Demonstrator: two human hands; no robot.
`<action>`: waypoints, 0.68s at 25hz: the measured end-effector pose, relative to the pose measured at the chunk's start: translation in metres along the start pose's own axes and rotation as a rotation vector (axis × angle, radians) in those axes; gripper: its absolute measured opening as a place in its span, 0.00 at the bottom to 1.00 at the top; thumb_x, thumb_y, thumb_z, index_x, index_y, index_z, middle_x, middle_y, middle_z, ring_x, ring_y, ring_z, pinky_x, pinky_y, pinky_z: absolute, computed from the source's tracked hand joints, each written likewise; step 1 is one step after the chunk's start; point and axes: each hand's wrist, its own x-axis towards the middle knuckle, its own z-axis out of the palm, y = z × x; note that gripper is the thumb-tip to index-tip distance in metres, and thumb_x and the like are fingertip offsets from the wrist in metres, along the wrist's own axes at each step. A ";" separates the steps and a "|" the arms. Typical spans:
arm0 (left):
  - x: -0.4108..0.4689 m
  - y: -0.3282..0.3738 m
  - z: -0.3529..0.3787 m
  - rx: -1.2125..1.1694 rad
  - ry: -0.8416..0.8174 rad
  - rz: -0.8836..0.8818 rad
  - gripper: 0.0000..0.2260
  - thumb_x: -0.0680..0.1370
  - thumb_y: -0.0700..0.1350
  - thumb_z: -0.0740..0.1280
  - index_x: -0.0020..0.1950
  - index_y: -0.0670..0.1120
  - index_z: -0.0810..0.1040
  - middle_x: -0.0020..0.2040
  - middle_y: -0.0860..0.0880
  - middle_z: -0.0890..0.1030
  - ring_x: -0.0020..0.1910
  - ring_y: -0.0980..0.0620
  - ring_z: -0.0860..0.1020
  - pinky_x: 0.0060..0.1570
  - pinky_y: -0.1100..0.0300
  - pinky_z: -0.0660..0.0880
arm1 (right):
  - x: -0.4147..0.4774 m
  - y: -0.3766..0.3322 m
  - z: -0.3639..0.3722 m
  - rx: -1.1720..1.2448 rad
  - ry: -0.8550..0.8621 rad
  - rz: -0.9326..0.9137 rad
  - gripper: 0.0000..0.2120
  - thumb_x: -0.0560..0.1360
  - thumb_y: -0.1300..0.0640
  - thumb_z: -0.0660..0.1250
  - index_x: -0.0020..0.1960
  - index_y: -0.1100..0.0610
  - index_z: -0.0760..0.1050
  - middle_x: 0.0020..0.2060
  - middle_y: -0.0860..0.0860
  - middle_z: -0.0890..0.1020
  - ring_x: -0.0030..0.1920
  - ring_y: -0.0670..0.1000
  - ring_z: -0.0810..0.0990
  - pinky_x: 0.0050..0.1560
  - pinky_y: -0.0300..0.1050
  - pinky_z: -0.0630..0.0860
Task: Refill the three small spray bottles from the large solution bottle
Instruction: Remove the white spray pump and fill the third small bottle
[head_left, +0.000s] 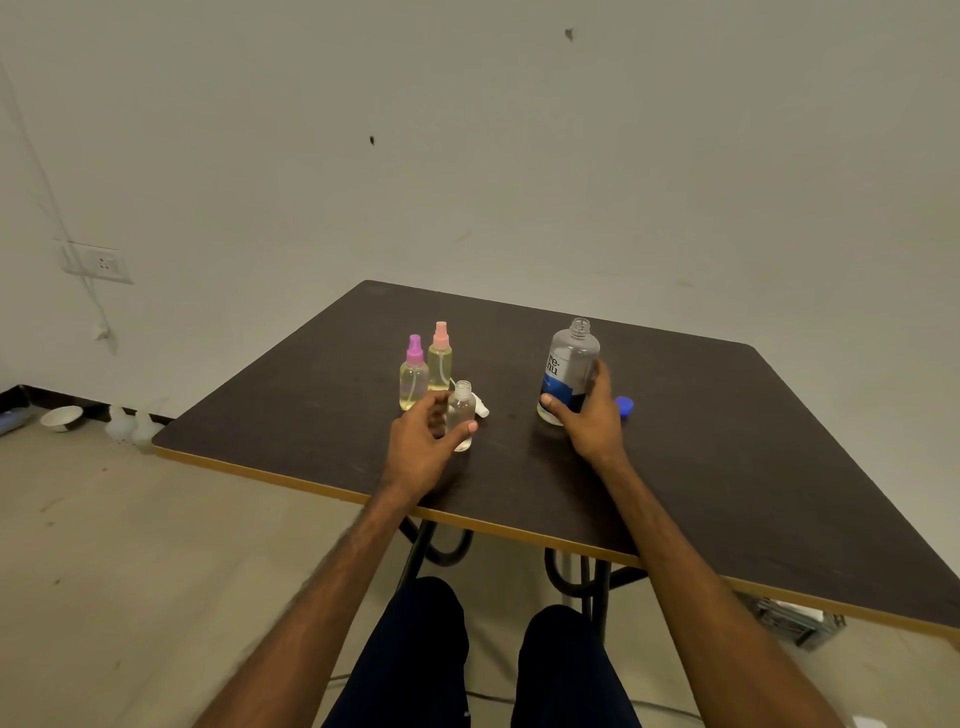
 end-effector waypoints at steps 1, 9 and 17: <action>-0.001 0.001 0.000 0.001 0.007 -0.002 0.22 0.74 0.44 0.75 0.66 0.49 0.76 0.53 0.59 0.80 0.51 0.68 0.77 0.48 0.76 0.74 | -0.008 -0.001 0.000 0.002 0.074 0.010 0.44 0.71 0.54 0.76 0.78 0.53 0.53 0.75 0.53 0.65 0.74 0.54 0.64 0.71 0.54 0.65; -0.001 0.004 -0.002 0.018 0.054 -0.014 0.19 0.74 0.43 0.75 0.62 0.52 0.75 0.49 0.63 0.78 0.50 0.66 0.78 0.46 0.76 0.73 | -0.049 -0.029 0.035 -0.379 -0.013 -0.459 0.12 0.79 0.57 0.65 0.62 0.53 0.76 0.60 0.50 0.76 0.61 0.49 0.73 0.62 0.48 0.74; 0.000 0.001 -0.001 -0.013 0.056 -0.016 0.21 0.75 0.43 0.75 0.65 0.48 0.74 0.53 0.58 0.79 0.53 0.63 0.78 0.51 0.72 0.74 | -0.035 -0.022 0.074 -0.704 -0.279 -0.454 0.18 0.81 0.51 0.61 0.70 0.52 0.71 0.66 0.55 0.74 0.68 0.55 0.68 0.70 0.52 0.67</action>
